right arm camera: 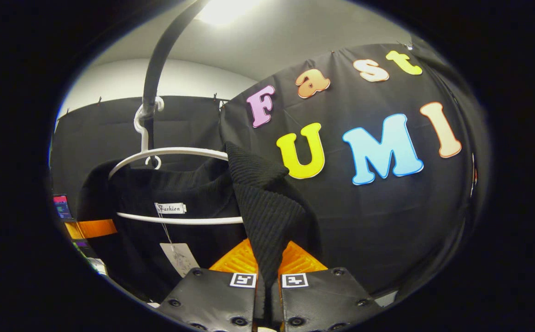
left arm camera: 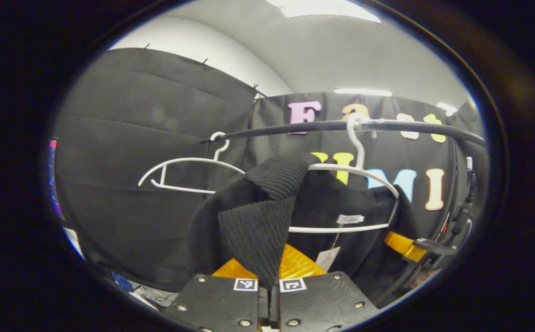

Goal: Grasp the clothes on the hanger with both hands and then place them into the laundry hamper below.

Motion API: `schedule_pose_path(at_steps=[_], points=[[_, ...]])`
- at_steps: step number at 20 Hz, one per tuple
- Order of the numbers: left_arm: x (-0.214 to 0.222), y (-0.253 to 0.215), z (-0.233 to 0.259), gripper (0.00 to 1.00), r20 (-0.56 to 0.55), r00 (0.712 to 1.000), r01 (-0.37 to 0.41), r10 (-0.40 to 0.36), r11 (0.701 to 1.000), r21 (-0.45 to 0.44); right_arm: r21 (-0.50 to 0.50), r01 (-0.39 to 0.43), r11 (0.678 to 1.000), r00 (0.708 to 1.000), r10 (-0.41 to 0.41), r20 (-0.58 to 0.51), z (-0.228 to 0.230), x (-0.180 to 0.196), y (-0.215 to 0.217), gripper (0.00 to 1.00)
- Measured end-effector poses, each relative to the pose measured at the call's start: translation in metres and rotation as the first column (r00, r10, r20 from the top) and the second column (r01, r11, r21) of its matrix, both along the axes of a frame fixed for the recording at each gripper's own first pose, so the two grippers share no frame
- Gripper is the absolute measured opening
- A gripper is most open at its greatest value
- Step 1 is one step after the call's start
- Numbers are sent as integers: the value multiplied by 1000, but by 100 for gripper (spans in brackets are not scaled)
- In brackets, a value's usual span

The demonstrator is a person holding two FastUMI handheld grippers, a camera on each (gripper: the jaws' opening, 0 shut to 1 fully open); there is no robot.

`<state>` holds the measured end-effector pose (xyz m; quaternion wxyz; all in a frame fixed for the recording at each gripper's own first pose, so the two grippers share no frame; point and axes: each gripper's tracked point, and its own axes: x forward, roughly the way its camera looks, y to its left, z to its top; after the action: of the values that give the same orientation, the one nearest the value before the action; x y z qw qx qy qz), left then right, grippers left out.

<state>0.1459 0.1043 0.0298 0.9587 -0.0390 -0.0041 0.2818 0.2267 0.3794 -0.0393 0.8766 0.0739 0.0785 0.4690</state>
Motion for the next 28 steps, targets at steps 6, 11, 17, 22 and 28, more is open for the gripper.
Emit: schedule_pose_path(at_steps=[6,11,17,22,28], points=[[-15,-15,24,2,36,998,47,-48,998,45,13,15,1000,1000,-15,1,9,6,-9,6],[-30,-2,38,4,75,997,22,-23,1000,9,34,62,997,998,-63,11,19,20,-18,6],[-50,23,56,4,128,991,-33,34,999,-15,56,109,992,994,-111,22,30,37,-27,7],[-58,39,70,4,126,990,-63,58,998,32,66,142,988,988,-145,55,34,51,-30,7],[-62,54,88,3,118,990,-89,77,991,101,115,205,972,973,-215,84,42,80,-32,6]])
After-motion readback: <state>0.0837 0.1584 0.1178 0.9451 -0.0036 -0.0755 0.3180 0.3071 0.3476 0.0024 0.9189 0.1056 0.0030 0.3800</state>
